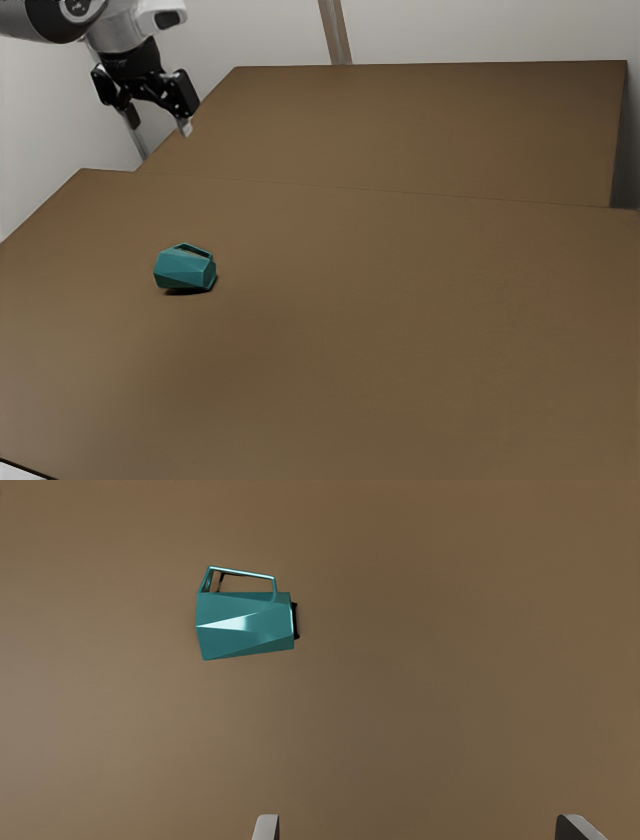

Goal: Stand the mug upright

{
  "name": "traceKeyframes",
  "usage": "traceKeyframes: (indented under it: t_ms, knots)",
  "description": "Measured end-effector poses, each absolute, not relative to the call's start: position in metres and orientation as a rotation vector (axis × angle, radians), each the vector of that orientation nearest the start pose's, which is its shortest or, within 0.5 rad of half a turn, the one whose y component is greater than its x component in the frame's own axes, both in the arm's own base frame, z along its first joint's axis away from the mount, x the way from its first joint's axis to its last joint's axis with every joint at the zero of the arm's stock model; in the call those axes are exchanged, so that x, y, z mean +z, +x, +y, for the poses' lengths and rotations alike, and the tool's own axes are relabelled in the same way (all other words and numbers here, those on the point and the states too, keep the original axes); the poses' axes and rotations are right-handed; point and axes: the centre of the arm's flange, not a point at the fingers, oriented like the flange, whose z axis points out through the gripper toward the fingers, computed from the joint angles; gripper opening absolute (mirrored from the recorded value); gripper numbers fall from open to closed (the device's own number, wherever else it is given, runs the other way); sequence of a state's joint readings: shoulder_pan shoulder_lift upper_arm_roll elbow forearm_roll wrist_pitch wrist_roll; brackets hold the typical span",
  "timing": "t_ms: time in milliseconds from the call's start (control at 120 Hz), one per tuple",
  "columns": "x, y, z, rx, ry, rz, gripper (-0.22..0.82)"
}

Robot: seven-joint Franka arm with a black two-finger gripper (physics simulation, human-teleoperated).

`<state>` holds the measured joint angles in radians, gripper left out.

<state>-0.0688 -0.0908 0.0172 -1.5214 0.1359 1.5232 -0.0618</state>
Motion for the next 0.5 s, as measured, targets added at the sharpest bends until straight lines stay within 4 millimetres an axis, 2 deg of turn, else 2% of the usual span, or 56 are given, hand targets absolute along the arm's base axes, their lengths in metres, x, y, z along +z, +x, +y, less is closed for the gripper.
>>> traceKeyframes:
  t_ms: [108,200,283,358,500]
  knots:
    - [0.688,0.521,-0.008,-0.175,-3.006,-0.050,0.60]
    - [0.672,0.521,0.003,-0.157,-3.007,-0.080,0.60]
    - [0.657,0.524,0.031,-0.132,-3.019,-0.166,0.60]
    - [0.643,0.529,0.064,-0.105,-3.057,-0.278,0.60]
    - [0.606,0.540,0.120,-0.023,-3.133,-0.480,0.60]
